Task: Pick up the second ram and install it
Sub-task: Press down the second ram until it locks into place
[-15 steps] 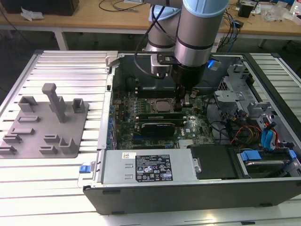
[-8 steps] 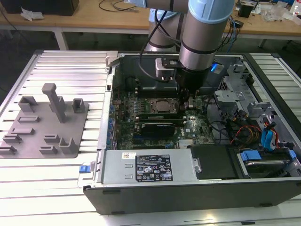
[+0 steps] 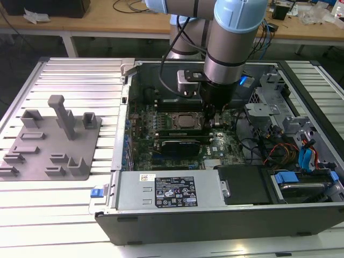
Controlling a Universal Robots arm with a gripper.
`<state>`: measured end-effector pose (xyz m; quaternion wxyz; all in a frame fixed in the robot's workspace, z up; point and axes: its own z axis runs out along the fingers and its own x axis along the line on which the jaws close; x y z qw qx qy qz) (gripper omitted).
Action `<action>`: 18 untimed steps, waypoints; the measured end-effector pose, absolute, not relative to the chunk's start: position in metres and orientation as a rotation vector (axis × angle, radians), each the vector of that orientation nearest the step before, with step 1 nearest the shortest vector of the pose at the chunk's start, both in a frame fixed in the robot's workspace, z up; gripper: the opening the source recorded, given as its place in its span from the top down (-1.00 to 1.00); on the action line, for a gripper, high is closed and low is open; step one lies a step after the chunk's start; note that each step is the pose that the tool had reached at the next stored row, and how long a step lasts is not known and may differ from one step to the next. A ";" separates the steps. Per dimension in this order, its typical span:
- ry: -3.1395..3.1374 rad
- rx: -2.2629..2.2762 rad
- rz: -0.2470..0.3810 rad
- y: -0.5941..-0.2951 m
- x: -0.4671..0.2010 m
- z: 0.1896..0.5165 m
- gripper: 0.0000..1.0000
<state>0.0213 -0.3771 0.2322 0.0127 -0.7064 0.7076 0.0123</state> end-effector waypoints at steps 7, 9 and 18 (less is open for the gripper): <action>2.205 -2.201 0.039 -0.377 0.021 0.230 0.84; 2.205 -2.201 0.039 -0.377 0.021 0.233 0.84; 2.206 -2.202 0.036 -0.377 0.020 0.242 0.84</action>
